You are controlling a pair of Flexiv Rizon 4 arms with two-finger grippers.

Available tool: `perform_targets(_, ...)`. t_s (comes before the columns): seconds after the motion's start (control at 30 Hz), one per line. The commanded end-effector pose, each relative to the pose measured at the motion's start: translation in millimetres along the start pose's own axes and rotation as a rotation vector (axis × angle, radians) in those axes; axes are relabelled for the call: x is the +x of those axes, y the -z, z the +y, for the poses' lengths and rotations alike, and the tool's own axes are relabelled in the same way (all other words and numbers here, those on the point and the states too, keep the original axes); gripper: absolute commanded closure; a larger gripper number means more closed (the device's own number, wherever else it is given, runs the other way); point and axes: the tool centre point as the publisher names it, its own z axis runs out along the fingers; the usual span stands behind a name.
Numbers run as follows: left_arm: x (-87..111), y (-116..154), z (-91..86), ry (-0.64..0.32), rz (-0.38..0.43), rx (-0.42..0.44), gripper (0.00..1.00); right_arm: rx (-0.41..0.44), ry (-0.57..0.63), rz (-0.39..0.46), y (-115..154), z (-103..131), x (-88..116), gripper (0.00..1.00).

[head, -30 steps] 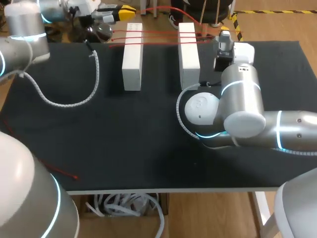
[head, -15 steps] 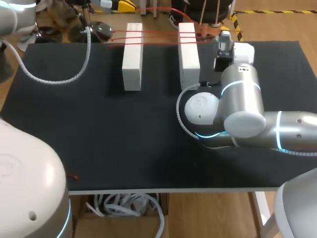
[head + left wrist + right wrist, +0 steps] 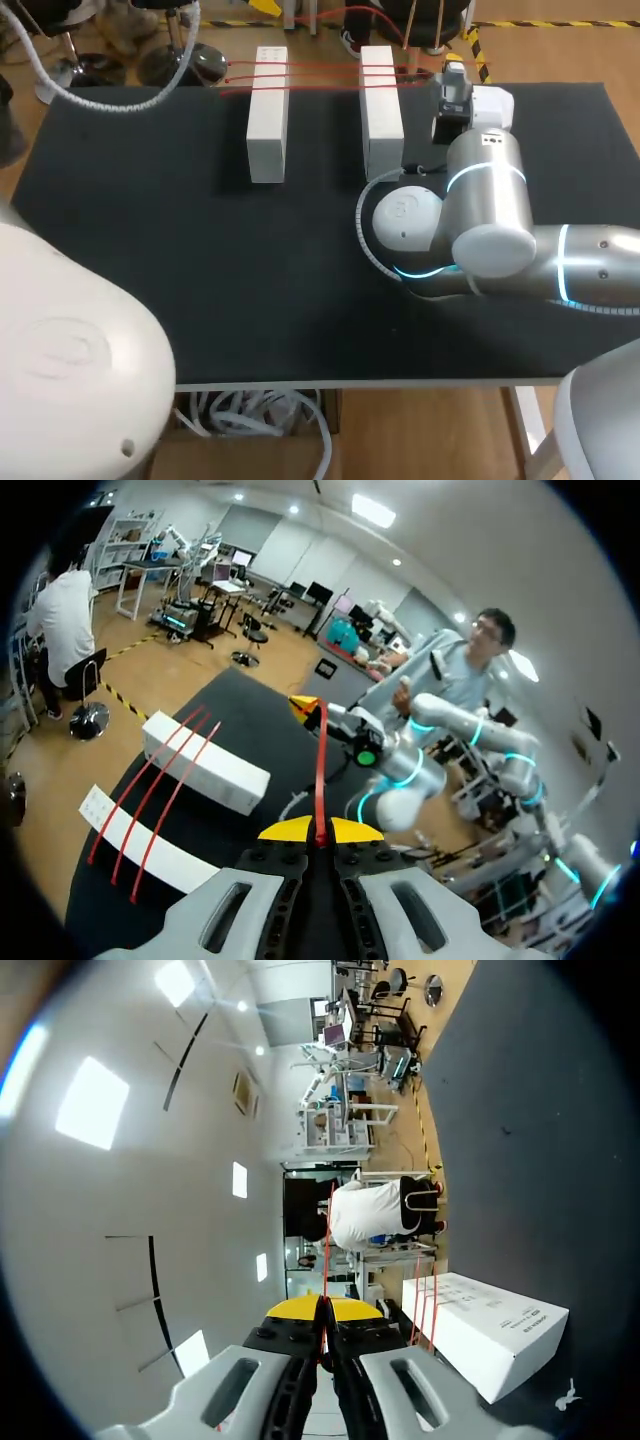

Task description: Grab the tape and strap the tape.

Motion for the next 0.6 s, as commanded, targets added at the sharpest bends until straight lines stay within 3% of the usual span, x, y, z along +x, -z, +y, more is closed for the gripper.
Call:
perform_targets(0.03, 11.9, -0.1, -6.3, 0.173, -0.444, -0.532, 1.00, -0.001, 0.001, -0.004, -0.2, -0.8, 1.3, 1.00)
perform_targets(0.3, 26.6, 4.9, -15.2, 0.119, -0.546, -0.563, 1.00, -0.001, 0.001, -0.004, -0.2, -0.8, 1.3, 1.00)
perform_targets(0.6, 43.1, 10.9, -19.0, -0.014, -0.587, -0.542, 1.00, -0.001, 0.001, -0.004, -0.2, -0.8, 1.3, 1.00)
